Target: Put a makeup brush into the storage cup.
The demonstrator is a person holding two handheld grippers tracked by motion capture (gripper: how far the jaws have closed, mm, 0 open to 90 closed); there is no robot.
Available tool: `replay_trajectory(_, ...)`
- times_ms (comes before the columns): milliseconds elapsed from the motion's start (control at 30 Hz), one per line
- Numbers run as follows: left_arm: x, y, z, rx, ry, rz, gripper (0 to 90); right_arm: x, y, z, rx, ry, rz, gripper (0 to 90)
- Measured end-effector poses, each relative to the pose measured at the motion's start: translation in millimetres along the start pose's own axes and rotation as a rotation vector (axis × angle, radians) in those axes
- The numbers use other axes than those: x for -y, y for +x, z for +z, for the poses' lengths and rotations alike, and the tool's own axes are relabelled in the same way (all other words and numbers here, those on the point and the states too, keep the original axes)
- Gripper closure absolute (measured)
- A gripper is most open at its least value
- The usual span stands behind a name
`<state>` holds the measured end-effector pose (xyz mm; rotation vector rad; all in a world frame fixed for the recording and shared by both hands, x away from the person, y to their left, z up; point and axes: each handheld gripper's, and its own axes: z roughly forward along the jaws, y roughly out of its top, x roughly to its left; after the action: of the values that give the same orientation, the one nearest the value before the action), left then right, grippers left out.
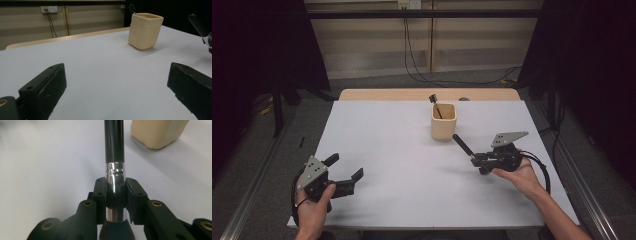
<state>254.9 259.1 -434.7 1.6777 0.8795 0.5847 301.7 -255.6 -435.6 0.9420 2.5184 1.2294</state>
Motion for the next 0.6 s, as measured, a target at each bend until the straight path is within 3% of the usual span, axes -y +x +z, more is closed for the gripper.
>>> replay_trajectory(167,-3.7,-6.8,-1.0,0.052,-0.039,-0.01,1.7,0.7,-0.5,-9.7,-0.038,-0.092,0.037,71.6)
replay_trajectory(267,-4.1,-9.8,0.2,0.06,-0.038,0.002,1.6,-1.3,4.0,-15.3,-0.04,-0.132,0.032,71.6)
replay_trajectory(600,-9.0,-20.3,14.8,0.111,-0.009,0.047,1.7,-8.1,11.7,-15.1,-0.08,-0.185,0.023,71.6)
